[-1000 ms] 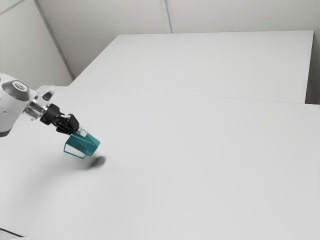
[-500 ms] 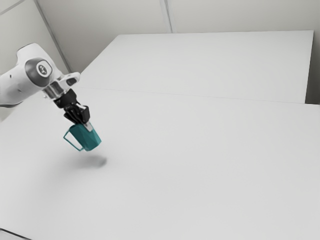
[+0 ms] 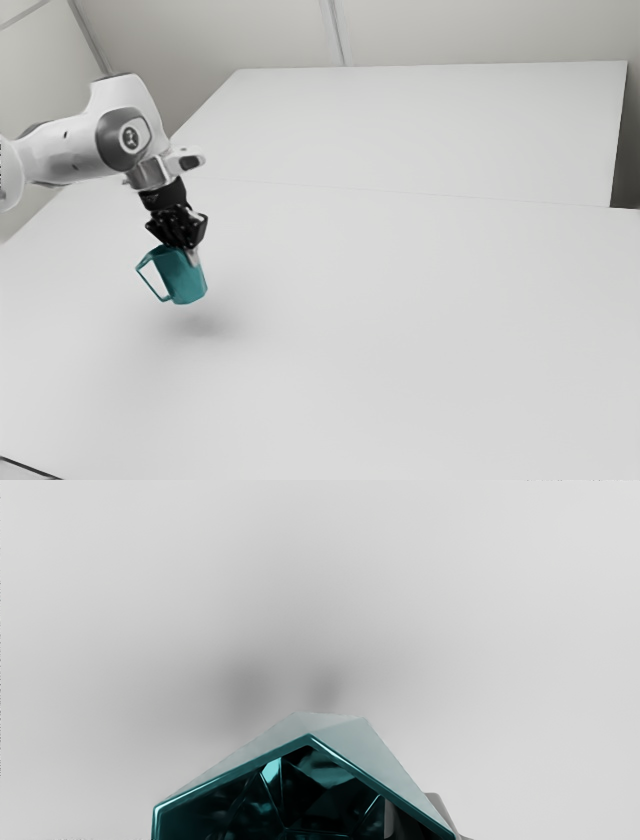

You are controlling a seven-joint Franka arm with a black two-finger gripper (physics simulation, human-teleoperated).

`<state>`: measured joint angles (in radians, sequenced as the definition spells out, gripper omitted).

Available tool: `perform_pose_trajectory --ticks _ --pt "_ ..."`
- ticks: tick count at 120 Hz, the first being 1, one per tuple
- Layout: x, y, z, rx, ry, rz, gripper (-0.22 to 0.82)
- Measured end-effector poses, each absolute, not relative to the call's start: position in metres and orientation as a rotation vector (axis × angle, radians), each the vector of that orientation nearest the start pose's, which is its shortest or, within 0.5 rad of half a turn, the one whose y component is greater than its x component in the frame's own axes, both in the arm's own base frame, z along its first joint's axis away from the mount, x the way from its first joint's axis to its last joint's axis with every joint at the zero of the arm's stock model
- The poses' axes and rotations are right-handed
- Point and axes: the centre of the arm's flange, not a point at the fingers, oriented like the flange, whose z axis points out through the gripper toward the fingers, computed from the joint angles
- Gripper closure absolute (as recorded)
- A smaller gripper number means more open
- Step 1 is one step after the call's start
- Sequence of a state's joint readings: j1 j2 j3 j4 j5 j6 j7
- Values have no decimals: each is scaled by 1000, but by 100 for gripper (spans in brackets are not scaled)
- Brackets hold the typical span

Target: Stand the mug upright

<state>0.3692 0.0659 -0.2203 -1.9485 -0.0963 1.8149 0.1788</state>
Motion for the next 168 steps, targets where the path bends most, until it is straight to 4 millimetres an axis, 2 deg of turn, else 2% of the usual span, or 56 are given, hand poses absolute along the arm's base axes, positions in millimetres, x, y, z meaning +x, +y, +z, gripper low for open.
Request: perform_pose_trajectory --ticks 34,82,113,137,154,160,168 --pt "558 42 415 -3160 -84 340 79" --pt "568 23 397 -2996 -215 257 79" --pt "578 15 370 -2966 -300 206 79" --pt "584 2 356 -2953 -346 172 79" --pt "586 -1 354 -2948 -392 152 79" --pt "586 -3 353 -2946 -404 149 74" --pt "584 -5 351 -2945 -419 153 60"
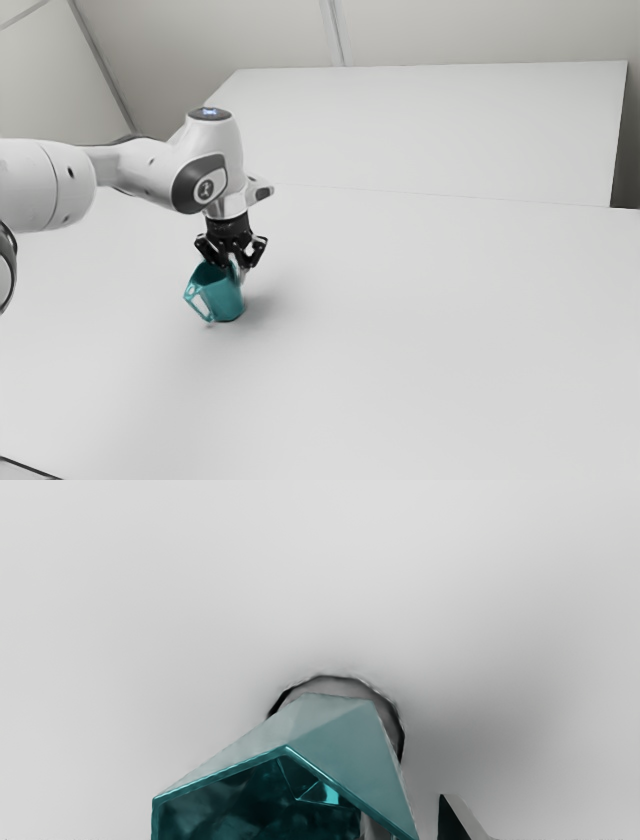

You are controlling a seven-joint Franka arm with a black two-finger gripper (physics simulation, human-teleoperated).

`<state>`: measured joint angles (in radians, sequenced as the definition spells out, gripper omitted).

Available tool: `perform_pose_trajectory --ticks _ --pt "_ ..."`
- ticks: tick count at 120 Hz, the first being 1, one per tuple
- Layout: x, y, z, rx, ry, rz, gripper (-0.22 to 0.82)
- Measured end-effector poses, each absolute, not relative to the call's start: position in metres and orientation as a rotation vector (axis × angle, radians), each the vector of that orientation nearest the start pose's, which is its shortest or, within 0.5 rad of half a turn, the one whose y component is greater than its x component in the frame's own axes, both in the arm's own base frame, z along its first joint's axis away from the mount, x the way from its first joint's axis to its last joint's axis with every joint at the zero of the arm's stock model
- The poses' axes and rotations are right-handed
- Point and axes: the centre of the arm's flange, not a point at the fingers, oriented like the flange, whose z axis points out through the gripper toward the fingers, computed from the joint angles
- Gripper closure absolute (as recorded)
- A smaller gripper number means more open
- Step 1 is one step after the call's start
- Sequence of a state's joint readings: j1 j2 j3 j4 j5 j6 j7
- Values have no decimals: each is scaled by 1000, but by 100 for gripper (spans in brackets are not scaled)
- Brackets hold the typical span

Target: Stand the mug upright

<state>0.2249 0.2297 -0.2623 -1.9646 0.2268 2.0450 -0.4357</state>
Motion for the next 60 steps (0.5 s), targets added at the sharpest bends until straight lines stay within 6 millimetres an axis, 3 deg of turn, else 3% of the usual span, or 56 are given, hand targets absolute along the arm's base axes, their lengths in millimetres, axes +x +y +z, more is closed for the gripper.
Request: perform_pose_trajectory --ticks 12,19,37,60 --pt "583 -5 354 -2943 -445 142 38" --pt "583 -5 367 -2942 -462 113 29" --pt "583 -8 426 -2962 -536 29 14" --pt "585 -7 503 -3001 -560 12 6"
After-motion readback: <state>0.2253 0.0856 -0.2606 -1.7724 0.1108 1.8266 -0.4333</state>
